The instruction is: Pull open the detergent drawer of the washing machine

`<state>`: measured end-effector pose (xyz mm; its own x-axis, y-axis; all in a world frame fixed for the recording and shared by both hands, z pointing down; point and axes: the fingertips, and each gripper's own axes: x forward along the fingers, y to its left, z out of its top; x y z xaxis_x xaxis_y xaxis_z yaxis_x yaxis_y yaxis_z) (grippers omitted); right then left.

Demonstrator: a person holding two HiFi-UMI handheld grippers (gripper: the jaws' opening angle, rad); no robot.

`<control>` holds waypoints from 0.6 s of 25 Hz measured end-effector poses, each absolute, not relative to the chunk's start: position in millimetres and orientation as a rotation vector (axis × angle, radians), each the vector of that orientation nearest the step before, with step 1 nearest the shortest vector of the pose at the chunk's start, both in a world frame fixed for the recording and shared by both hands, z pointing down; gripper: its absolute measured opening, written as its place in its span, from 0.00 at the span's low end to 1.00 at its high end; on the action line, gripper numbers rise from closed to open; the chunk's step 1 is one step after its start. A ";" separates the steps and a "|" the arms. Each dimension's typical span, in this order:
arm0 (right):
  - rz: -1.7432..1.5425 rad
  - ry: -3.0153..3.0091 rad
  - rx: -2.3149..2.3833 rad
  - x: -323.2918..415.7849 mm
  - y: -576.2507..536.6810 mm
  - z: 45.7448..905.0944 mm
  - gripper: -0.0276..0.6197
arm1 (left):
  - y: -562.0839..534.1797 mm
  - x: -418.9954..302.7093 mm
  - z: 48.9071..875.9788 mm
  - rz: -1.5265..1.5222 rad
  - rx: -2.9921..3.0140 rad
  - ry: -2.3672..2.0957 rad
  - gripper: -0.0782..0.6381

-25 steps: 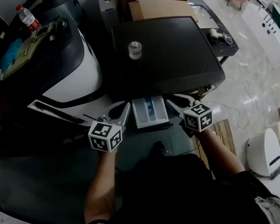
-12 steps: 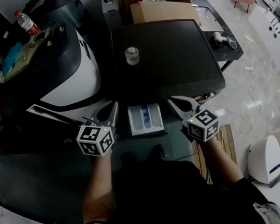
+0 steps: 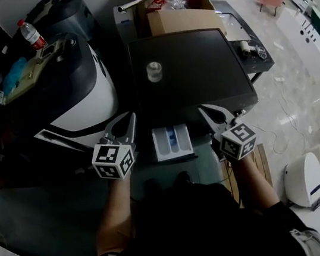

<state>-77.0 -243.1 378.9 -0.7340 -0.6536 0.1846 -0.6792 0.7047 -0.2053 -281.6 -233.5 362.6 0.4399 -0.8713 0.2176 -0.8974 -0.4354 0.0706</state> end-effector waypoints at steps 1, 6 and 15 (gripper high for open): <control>0.392 -2.812 1.105 -80.5 -244.1 376.9 0.05 | -235.2 -284.0 359.3 0.226 2.523 -1.566 0.12; 0.361 -2.813 1.107 -98.1 -249.0 371.2 0.05 | -243.7 -296.6 350.0 0.217 2.532 -1.596 0.12; 0.320 -2.830 1.098 -117.3 -257.6 362.5 0.05 | -255.7 -302.2 344.8 0.218 2.541 -1.610 0.12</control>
